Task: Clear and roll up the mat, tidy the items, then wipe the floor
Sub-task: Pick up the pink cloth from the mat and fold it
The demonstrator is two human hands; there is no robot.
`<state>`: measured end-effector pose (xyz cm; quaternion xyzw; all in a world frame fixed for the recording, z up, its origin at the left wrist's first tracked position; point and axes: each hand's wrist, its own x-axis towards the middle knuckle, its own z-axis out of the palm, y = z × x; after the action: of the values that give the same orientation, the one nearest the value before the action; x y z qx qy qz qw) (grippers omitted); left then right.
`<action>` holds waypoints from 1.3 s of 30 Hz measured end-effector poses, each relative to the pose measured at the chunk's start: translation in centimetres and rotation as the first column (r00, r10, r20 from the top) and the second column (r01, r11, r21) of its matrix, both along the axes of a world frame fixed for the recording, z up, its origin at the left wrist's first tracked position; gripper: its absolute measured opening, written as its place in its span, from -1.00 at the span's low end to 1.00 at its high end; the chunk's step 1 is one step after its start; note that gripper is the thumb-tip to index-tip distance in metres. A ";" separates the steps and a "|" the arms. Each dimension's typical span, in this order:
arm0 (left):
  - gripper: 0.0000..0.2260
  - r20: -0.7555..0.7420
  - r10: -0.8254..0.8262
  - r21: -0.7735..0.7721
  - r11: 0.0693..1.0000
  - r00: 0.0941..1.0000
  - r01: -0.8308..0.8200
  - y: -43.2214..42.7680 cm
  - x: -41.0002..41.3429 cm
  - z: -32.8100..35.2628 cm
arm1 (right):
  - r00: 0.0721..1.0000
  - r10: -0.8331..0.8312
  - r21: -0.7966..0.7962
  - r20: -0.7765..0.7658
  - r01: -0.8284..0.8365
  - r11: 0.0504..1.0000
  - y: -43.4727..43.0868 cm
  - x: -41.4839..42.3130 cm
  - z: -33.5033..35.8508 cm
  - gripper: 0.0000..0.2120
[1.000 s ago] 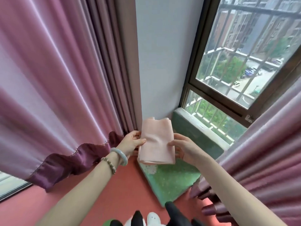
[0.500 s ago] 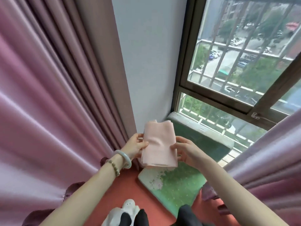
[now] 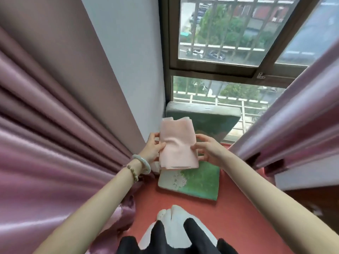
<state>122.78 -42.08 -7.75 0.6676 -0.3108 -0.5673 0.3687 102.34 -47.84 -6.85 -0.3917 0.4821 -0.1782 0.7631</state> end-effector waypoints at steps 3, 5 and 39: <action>-0.75 -0.019 0.001 0.006 1.000 1.000 -0.001 -1.4 0.1 -1.4 | 0.998 -0.036 0.011 -0.047 0.036 0.999 -0.6 0.2 -1.1 -0.66; -0.75 -0.020 -0.003 0.014 1.000 1.000 0.004 -2.1 -0.1 -2.3 | 0.995 -0.057 0.025 -0.079 0.059 0.998 -1.0 0.4 -2.0 -0.67; -0.64 0.267 0.084 0.197 0.970 0.960 -0.140 -9.5 0.9 -72.9 | 0.893 -0.129 0.071 -0.431 0.176 0.982 -5.6 6.2 -73.5 -0.49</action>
<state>123.72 -51.57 -80.63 0.7876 -0.2545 -0.4843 0.2834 108.50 -53.46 -80.32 -0.3403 0.6746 -0.1218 0.6436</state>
